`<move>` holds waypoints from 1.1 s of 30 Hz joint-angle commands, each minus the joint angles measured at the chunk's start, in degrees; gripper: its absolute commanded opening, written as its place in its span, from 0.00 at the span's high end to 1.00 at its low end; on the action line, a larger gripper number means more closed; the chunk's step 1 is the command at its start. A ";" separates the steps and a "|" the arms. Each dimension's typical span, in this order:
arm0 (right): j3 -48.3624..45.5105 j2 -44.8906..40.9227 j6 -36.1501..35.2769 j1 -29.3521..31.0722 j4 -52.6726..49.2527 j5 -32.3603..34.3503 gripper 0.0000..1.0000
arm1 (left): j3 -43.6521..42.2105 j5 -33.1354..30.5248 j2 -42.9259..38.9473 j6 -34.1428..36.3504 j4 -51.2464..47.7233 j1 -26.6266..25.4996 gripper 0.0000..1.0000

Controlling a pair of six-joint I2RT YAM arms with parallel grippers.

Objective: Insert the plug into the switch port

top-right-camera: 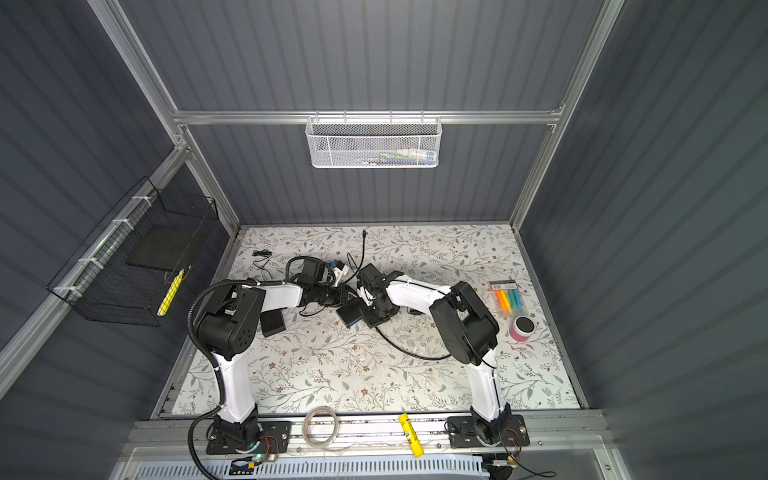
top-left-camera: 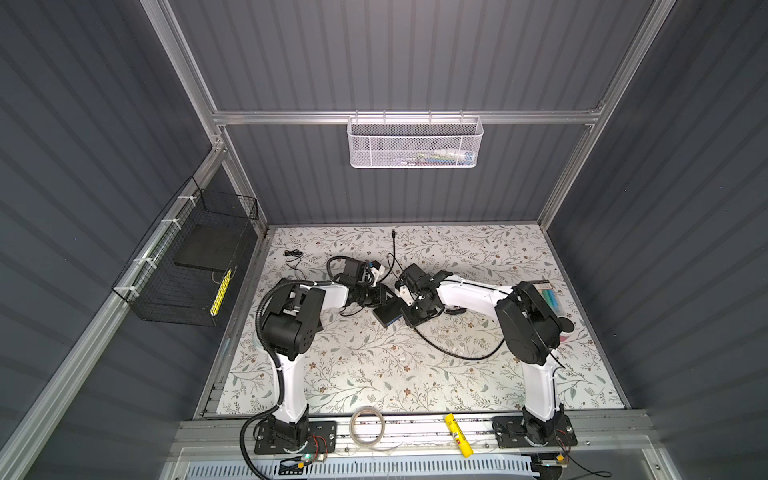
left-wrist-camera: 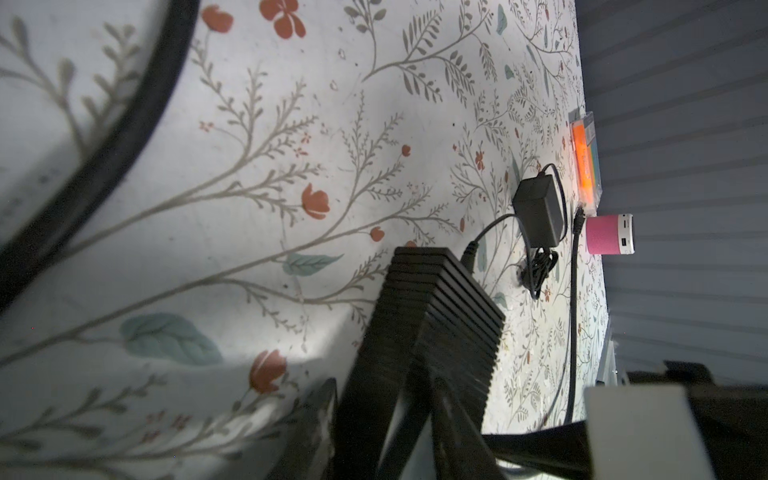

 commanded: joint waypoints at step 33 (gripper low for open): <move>-3.44 -2.05 -4.24 -0.57 8.39 5.07 1.00 | 0.26 3.18 3.48 0.14 -3.43 -1.78 0.67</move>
